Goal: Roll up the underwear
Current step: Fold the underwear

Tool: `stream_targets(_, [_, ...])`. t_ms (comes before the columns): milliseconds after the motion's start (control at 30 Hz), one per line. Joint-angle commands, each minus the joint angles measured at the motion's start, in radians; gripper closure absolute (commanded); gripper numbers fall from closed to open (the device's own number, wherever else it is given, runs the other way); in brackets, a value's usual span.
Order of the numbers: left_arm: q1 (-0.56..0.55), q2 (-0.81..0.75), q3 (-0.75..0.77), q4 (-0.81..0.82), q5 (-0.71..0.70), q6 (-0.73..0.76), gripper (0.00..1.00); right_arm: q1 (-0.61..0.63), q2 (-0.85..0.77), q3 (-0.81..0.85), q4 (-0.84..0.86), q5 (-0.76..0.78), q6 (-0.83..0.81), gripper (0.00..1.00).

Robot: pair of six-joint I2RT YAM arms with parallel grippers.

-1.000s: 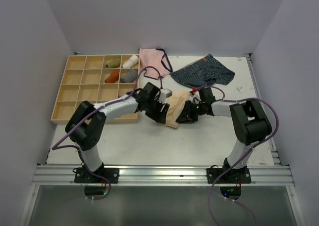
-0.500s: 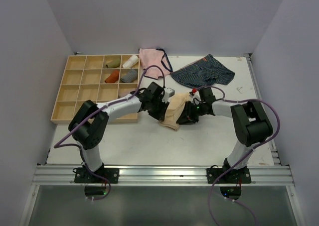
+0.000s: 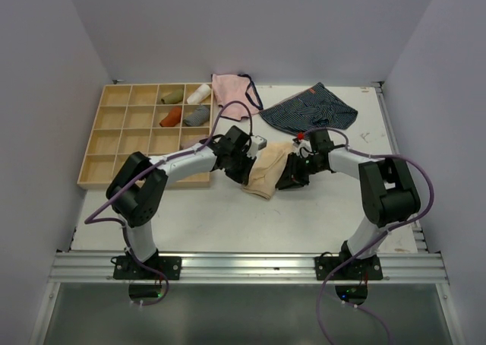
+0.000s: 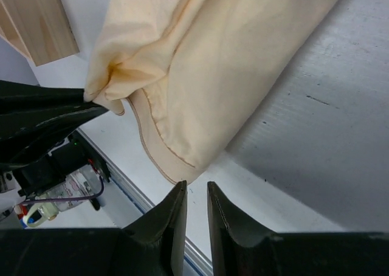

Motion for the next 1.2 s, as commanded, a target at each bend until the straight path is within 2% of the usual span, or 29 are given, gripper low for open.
stream_targets(0, [0.001, -0.027, 0.042, -0.003, 0.014, 0.026, 0.92, 0.004, 0.051, 0.01, -0.007, -0.007, 0.0, 0.76])
stream_targets(600, [-0.07, -0.039, 0.114, -0.028, 0.028, 0.054, 0.96, 0.032, 0.089, 0.018, 0.029, -0.016, 0.017, 0.76])
stream_targets(1167, [-0.131, 0.031, 0.139, 0.046, 0.134, -0.008, 0.95, 0.035, 0.097, 0.01, 0.042, -0.022, 0.029, 0.75])
